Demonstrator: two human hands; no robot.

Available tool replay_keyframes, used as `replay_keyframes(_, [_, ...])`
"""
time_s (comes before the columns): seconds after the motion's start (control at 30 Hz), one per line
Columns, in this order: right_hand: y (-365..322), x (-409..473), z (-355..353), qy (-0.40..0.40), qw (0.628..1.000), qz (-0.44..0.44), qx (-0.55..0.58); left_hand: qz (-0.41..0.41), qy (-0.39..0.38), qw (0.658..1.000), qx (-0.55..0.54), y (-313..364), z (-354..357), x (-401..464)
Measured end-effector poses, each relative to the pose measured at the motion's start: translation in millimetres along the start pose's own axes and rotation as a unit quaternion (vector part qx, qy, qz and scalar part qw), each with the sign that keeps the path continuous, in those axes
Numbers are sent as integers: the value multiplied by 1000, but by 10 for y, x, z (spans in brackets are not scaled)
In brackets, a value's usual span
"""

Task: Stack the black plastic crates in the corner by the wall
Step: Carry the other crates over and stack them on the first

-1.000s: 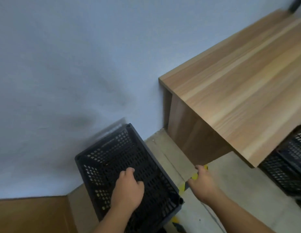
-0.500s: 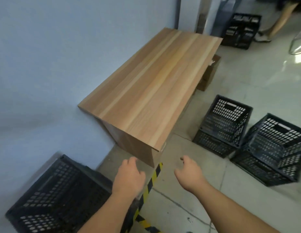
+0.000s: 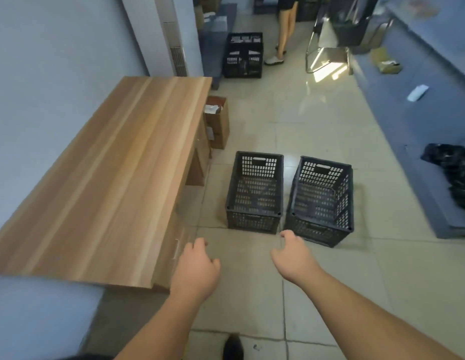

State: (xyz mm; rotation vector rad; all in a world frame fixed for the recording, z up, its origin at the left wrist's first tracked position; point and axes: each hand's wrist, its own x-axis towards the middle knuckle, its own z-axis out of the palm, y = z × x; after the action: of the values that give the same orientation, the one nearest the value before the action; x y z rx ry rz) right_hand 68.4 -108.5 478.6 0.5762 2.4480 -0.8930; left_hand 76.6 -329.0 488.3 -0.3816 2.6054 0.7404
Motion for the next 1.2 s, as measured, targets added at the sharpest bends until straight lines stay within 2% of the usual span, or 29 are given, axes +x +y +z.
replay_keyframes(0.4, [406, 924, -873, 77, 989, 106, 72, 83, -74, 992, 63, 1239, 329, 1236])
replay_keyframes(0.63, [857, 1464, -1496, 112, 977, 146, 111, 116, -108, 984, 76, 2237, 693, 1705])
replay_keyframes(0.93, [1475, 2512, -2358, 109, 976, 144, 124, 73, -129, 986, 74, 3395, 1273, 2290])
replay_keyframes(1.2, [1695, 3362, -2784, 102, 973, 169, 118, 64, -142, 984, 83, 3978, 1592, 2922])
